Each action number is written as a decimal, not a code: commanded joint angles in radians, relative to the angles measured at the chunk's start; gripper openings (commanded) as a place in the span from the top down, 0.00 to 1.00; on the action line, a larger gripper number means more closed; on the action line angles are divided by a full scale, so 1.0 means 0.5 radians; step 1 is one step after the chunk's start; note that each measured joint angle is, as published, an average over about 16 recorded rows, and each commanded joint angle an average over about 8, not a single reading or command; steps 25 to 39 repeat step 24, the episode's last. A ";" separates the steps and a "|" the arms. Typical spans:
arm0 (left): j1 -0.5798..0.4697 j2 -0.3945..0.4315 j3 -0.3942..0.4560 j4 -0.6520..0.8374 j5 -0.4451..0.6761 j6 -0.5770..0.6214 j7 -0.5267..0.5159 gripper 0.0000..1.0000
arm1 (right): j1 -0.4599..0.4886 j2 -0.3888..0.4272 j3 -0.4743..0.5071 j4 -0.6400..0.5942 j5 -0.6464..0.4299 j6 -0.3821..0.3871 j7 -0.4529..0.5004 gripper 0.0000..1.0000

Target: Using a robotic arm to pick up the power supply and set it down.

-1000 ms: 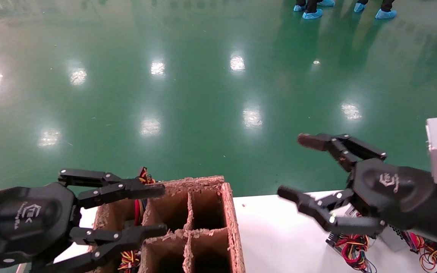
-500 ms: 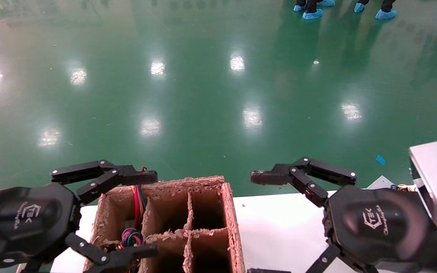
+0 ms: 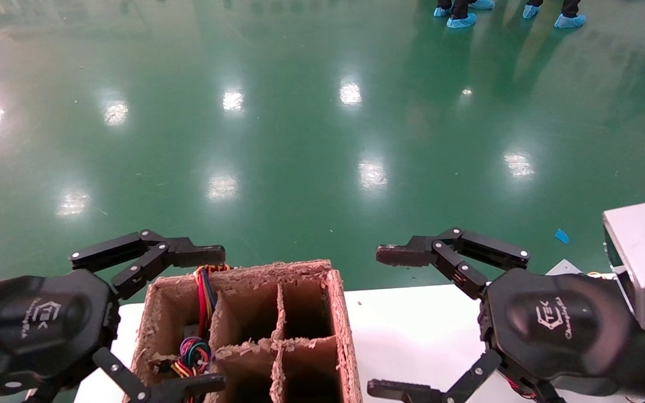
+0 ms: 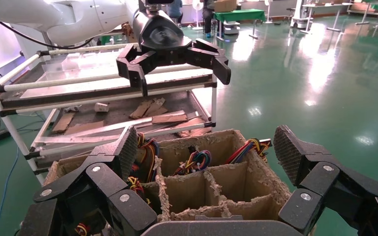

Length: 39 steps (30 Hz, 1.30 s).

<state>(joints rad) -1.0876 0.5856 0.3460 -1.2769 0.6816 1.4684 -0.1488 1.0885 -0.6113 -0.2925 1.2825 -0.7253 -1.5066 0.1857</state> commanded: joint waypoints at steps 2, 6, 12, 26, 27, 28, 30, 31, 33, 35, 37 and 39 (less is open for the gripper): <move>0.000 0.000 0.000 0.000 0.000 0.000 0.000 0.00 | -0.009 0.000 0.009 0.001 -0.003 0.007 0.001 0.00; 0.000 0.000 0.000 0.000 0.000 0.000 0.000 0.00 | -0.017 0.001 0.015 0.001 -0.006 0.013 0.002 0.00; 0.000 0.000 0.000 0.000 0.000 0.000 0.000 0.00 | -0.024 0.001 0.022 0.002 -0.008 0.019 0.003 0.00; 0.000 0.000 0.000 0.000 0.000 0.000 0.000 0.00 | -0.031 0.001 0.028 0.003 -0.010 0.024 0.004 0.00; 0.000 0.000 0.000 0.000 0.000 0.000 0.000 0.00 | -0.031 0.001 0.028 0.003 -0.010 0.024 0.004 0.00; 0.000 0.000 0.000 0.000 0.000 0.000 0.000 0.00 | -0.031 0.001 0.028 0.003 -0.010 0.024 0.004 0.00; 0.000 0.000 0.000 0.000 0.000 0.000 0.000 0.00 | -0.031 0.001 0.028 0.003 -0.010 0.024 0.004 0.00; 0.000 0.000 0.000 0.000 0.000 0.000 0.000 0.00 | -0.031 0.001 0.028 0.003 -0.010 0.024 0.004 0.00; 0.000 0.000 0.000 0.000 0.000 0.000 0.000 0.00 | -0.031 0.001 0.028 0.003 -0.010 0.024 0.004 0.00; 0.000 0.000 0.000 0.000 0.000 0.000 0.000 0.00 | -0.031 0.001 0.028 0.003 -0.010 0.024 0.004 0.00; 0.000 0.000 0.000 0.000 0.000 0.000 0.000 0.00 | -0.031 0.001 0.028 0.003 -0.010 0.024 0.004 0.00; 0.000 0.000 0.000 0.000 0.000 0.000 0.000 0.00 | -0.031 0.001 0.028 0.003 -0.010 0.024 0.004 0.00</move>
